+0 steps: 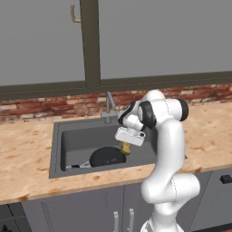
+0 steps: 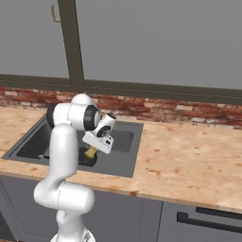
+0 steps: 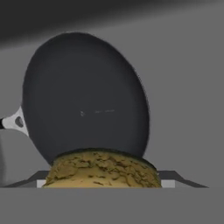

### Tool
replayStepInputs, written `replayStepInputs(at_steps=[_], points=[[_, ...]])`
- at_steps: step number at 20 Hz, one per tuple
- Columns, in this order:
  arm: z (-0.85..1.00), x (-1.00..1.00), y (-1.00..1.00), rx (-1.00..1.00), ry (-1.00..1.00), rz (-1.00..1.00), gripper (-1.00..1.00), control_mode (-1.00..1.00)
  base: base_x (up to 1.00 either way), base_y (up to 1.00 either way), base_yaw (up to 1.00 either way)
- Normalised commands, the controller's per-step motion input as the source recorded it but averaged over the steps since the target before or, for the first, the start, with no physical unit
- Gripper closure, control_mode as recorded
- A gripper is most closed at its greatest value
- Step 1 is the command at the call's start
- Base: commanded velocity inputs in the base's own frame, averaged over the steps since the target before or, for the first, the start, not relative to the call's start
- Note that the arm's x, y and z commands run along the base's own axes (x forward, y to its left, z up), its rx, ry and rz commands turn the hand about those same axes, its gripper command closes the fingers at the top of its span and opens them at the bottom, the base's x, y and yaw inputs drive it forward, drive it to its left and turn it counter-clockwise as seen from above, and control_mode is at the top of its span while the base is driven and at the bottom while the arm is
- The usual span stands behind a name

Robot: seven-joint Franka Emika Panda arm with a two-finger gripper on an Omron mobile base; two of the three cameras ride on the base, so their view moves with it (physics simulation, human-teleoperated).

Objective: Pick the pan and sponge and place them into the sink. Then turn on the water.

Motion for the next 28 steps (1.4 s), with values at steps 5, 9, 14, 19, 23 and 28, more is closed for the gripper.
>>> replayStepInputs(at_steps=[5,9,14,19,23,28], points=[[-0.18,0.13,0.0,0.04,0.02,0.01,1.0,-1.0,0.0,0.0,0.0],[-0.27,0.08,0.0,0.05,0.02,0.02,1.0,-1.0,0.0,0.0,0.0],[-0.26,0.09,0.0,0.05,0.01,0.03,1.0,-1.0,0.0,0.0,0.0],[-0.18,0.14,0.01,0.0,-0.01,0.05,1.0,-1.0,0.0,0.0,0.0],[-0.23,0.15,0.04,0.0,0.0,0.05,1.0,-1.0,0.0,0.0,0.0],[-0.2,0.18,0.04,0.0,0.0,0.05,1.0,-1.0,0.0,0.0,0.0]])
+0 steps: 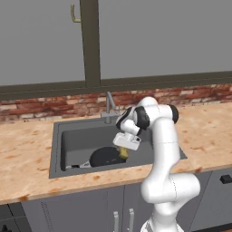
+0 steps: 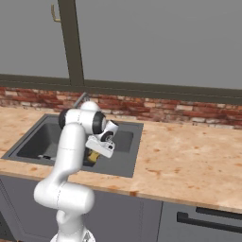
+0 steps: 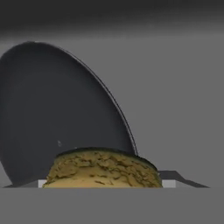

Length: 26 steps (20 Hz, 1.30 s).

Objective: Pick the pan and sponge and place them into the sink. Then turn on the water.

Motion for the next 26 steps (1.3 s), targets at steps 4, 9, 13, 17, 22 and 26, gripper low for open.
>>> replayStepInputs(at_steps=[4,9,13,17,22,26], points=[[-0.2,0.22,0.04,0.0,0.0,0.05,1.0,-1.0,0.0,0.0,0.0],[-0.23,0.21,0.06,0.0,0.0,0.04,1.0,-1.0,0.0,0.0,0.0],[-0.25,0.16,0.1,0.0,0.0,0.04,-1.0,-1.0,0.0,0.0,0.0],[-0.06,0.07,0.06,0.02,0.0,0.02,-1.0,-1.0,0.0,0.0,0.0],[0.05,0.0,0.1,0.03,0.0,0.0,-1.0,-1.0,0.0,0.0,0.0],[0.17,0.0,0.08,0.02,0.0,0.0,-1.0,-1.0,0.0,0.0,0.0]])
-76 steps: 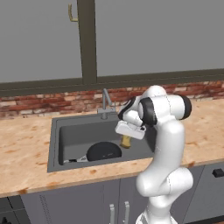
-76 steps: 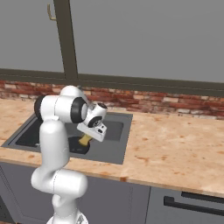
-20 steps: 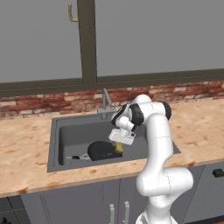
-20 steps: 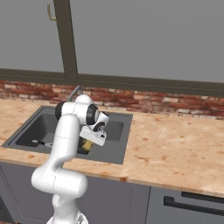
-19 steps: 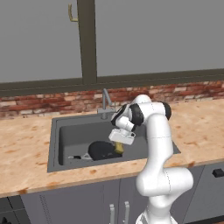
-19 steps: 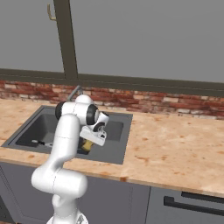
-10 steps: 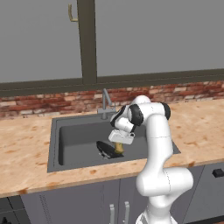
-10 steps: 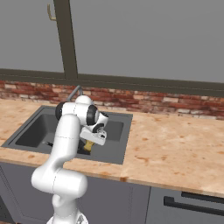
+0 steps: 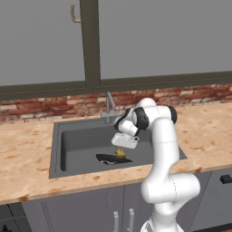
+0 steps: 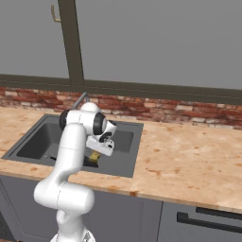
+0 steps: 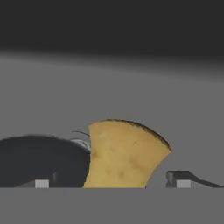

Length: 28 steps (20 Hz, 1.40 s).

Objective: Pick the pan and sponge and place them into the sink. Then turn on the water.

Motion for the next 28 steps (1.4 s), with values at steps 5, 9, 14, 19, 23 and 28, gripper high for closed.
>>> replayStepInputs(at_steps=[5,9,14,19,23,28], points=[[0.19,0.0,0.03,0.01,0.0,0.0,-1.0,-1.0,0.0,0.0,0.0],[0.25,-0.05,0.0,0.01,0.0,0.0,-1.0,-1.0,0.0,0.0,0.0],[0.27,-0.19,-0.01,0.01,-0.06,0.02,-1.0,-1.0,0.0,0.0,0.0],[0.13,-0.37,0.1,0.0,-0.15,0.01,-1.0,-1.0,0.0,0.0,0.0],[0.38,-0.21,-0.03,0.0,-0.14,0.06,-1.0,-1.0,0.0,0.0,0.0],[0.38,-0.2,-0.09,0.0,-0.14,0.09,-1.0,-1.0,0.0,0.0,0.0]])
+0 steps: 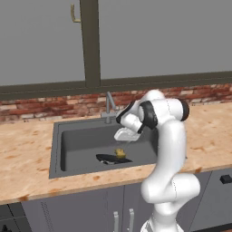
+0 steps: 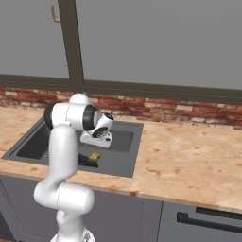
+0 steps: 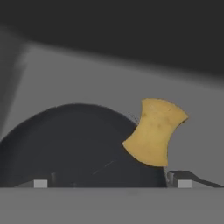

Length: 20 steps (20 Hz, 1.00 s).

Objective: Pick the pan and sponge and place them into the sink. Then turn on the water.

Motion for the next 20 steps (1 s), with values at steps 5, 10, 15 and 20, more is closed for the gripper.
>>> replayStepInputs(at_steps=[5,10,15,20], points=[[0.36,-0.13,-0.1,0.01,-0.14,0.11,-1.0,-1.0,0.0,0.0,0.0],[0.34,-0.06,-0.12,0.03,-0.15,0.12,-1.0,-1.0,0.0,0.0,0.0],[0.35,-0.07,-0.13,0.04,-0.14,0.12,-1.0,-1.0,0.0,0.0,0.0],[0.34,-0.09,-0.08,0.04,-0.15,0.11,-1.0,-1.0,0.0,0.0,0.0]])
